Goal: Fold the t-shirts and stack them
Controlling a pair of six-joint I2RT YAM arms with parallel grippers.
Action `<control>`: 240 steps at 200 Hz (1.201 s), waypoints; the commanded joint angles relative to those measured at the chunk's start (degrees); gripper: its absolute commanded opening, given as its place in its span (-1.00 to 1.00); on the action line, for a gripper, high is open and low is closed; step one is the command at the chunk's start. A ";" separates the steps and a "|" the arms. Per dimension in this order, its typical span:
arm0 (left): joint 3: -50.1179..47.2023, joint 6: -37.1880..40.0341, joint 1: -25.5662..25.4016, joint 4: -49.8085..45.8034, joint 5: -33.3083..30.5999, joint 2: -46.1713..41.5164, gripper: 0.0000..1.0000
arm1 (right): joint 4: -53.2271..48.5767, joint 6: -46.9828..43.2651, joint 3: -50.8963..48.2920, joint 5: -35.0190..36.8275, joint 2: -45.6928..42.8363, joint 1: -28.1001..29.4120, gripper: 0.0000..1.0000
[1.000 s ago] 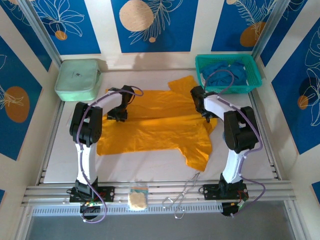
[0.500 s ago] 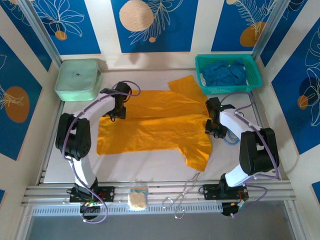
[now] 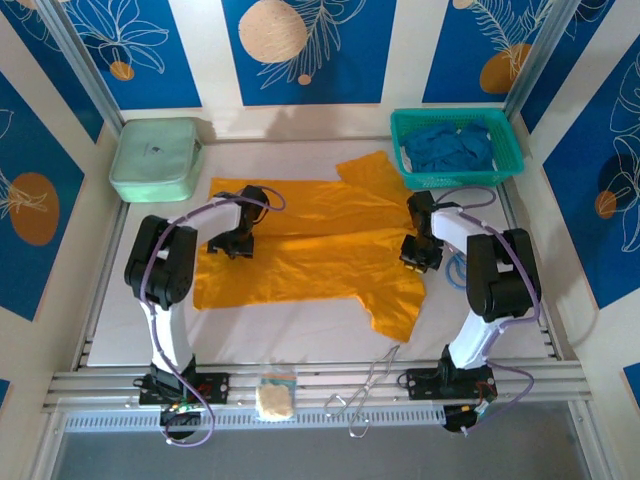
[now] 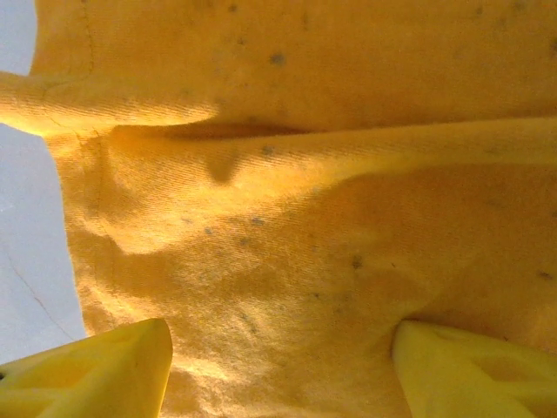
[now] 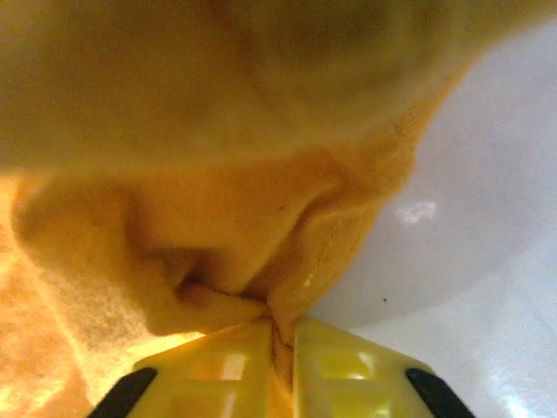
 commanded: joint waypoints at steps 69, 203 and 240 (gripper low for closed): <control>-1.04 2.05 0.66 -1.58 -2.73 2.26 0.37 | -15.41 -2.47 7.45 35.84 -1.06 3.48 -0.58; 3.09 3.17 -1.20 -6.34 2.53 -9.77 0.60 | -15.20 9.73 -3.69 4.12 -16.53 30.57 -0.07; 0.98 2.32 -1.22 -7.03 3.62 -14.42 0.63 | -12.33 13.09 -4.61 2.47 -10.30 36.11 -0.04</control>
